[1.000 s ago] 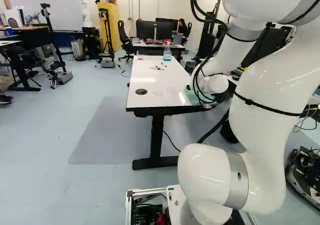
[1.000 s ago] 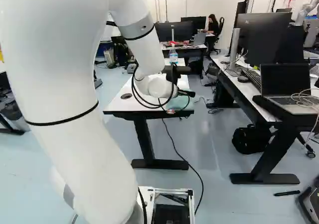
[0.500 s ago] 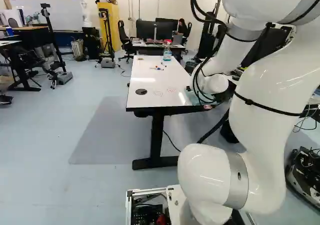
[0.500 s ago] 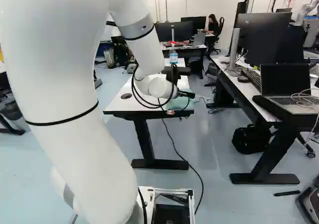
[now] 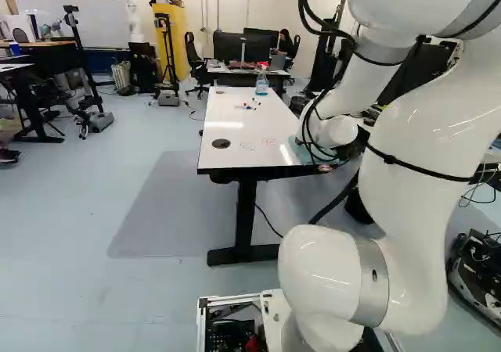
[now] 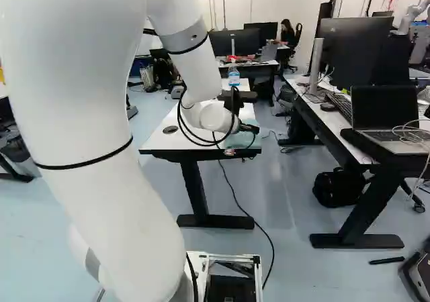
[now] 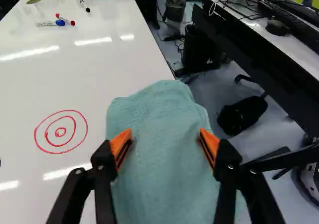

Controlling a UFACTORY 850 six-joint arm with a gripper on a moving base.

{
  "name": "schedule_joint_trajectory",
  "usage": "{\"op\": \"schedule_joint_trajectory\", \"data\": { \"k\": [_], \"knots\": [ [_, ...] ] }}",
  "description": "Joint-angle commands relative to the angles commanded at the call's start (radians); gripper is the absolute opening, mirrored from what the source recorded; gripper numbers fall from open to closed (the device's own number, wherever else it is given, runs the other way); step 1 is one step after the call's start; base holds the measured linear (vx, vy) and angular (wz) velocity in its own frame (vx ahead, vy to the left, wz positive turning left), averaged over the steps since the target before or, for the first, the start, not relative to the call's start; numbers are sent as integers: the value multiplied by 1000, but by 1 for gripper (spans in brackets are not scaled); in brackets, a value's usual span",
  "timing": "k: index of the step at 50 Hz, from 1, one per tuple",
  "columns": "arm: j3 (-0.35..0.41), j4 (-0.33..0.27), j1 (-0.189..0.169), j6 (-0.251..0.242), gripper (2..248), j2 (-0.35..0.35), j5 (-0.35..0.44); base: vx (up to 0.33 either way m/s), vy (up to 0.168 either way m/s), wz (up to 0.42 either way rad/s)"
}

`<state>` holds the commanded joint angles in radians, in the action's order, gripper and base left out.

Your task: Clean the table with the green towel

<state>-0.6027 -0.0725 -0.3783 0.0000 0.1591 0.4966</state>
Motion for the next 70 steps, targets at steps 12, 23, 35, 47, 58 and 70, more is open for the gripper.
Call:
{"op": "schedule_joint_trajectory", "data": {
  "k": [12,23,35,47,58,70],
  "knots": [
    [0,0,0,0,94,0,0,0,0,0],
    [0,0,0,0,32,0,0,0,0,0],
    [0,0,0,0,30,-2,0,0,0,0],
    [7,0,0,0,30,-31,0,0,0,0],
    [13,0,0,0,30,-63,0,0,0,0],
    [16,0,1,0,30,-95,-5,0,0,0]
  ]
}}
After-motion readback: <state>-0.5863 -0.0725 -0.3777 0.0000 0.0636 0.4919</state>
